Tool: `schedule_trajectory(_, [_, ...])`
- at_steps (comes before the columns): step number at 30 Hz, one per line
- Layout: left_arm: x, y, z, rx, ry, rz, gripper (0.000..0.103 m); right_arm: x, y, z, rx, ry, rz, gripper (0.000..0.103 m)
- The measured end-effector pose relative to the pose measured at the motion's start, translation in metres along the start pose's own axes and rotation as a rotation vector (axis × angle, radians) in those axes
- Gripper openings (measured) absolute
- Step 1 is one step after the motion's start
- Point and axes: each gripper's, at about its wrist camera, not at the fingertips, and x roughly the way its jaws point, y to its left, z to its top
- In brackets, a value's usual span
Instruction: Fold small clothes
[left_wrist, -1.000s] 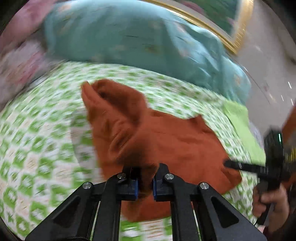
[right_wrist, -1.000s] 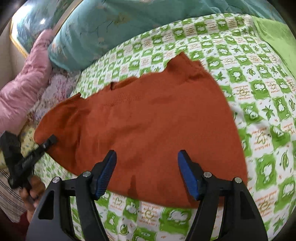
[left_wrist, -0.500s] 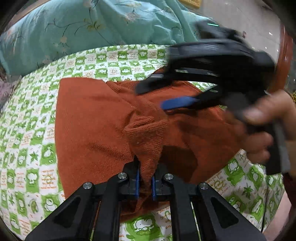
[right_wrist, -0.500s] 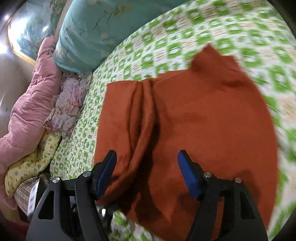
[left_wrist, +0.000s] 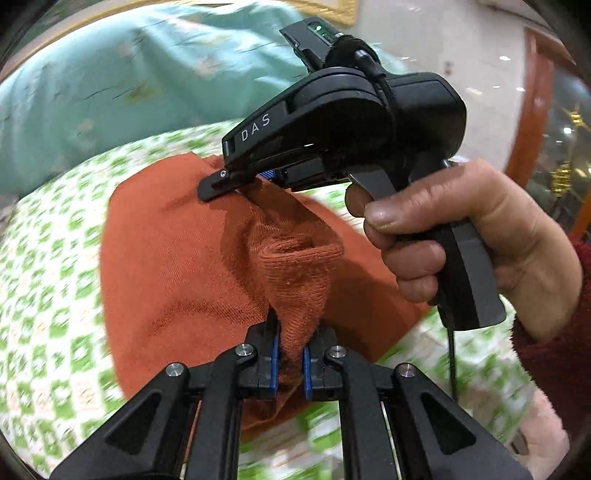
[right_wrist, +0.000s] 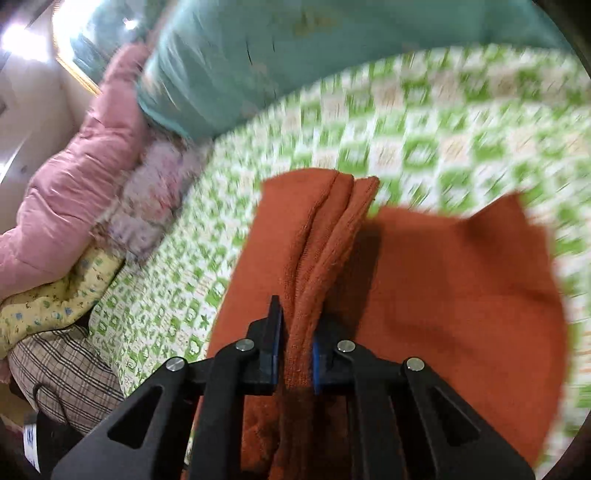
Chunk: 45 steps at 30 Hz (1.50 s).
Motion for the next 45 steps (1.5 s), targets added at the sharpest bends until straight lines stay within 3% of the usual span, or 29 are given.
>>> schedule_trajectory(3, [0.019, -0.026, 0.010, 0.005, 0.007, -0.083, 0.008, -0.027, -0.022, -0.004, -0.001, -0.020, -0.081, 0.014])
schedule_trajectory(7, [0.054, -0.046, 0.004, 0.020, 0.071, -0.119, 0.008, -0.032, -0.069, -0.021, 0.066, 0.013, -0.155, 0.014])
schedule_trajectory(14, [0.074, -0.038, 0.000, -0.005, 0.113, -0.140, 0.012, -0.027, -0.092, -0.037, 0.104, 0.000, -0.134, 0.015])
schedule_trajectory(15, [0.074, -0.036, 0.000, -0.015, 0.122, -0.148, 0.016, -0.028, -0.093, -0.038, 0.115, -0.004, -0.130, 0.015])
schedule_trajectory(19, [0.068, -0.026, -0.005, -0.031, 0.146, -0.183, 0.036, -0.043, -0.094, -0.043, 0.138, -0.035, -0.187, 0.034])
schedule_trajectory(22, [0.050, -0.018, -0.014, -0.028, 0.147, -0.182, 0.041, -0.063, -0.092, -0.049, 0.143, -0.070, -0.220, 0.035])
schedule_trajectory(26, [0.018, -0.004, -0.034, -0.031, 0.141, -0.150, 0.044, -0.093, -0.082, -0.060, 0.140, -0.118, -0.251, 0.035])
schedule_trajectory(29, [0.000, 0.021, -0.052, -0.069, 0.142, -0.093, 0.055, -0.103, -0.069, -0.070, 0.122, -0.129, -0.214, 0.035])
schedule_trajectory(31, [-0.012, 0.039, -0.069, -0.118, 0.154, -0.045, 0.055, -0.102, -0.061, -0.076, 0.105, -0.111, -0.194, 0.035])
schedule_trajectory(36, [-0.013, 0.074, -0.084, -0.243, 0.187, -0.010, 0.056, -0.078, -0.053, -0.085, 0.083, -0.051, -0.197, 0.035])
schedule_trajectory(45, [0.017, 0.062, -0.094, -0.156, 0.202, 0.084, 0.056, -0.061, -0.056, -0.093, 0.137, -0.020, -0.173, 0.035])
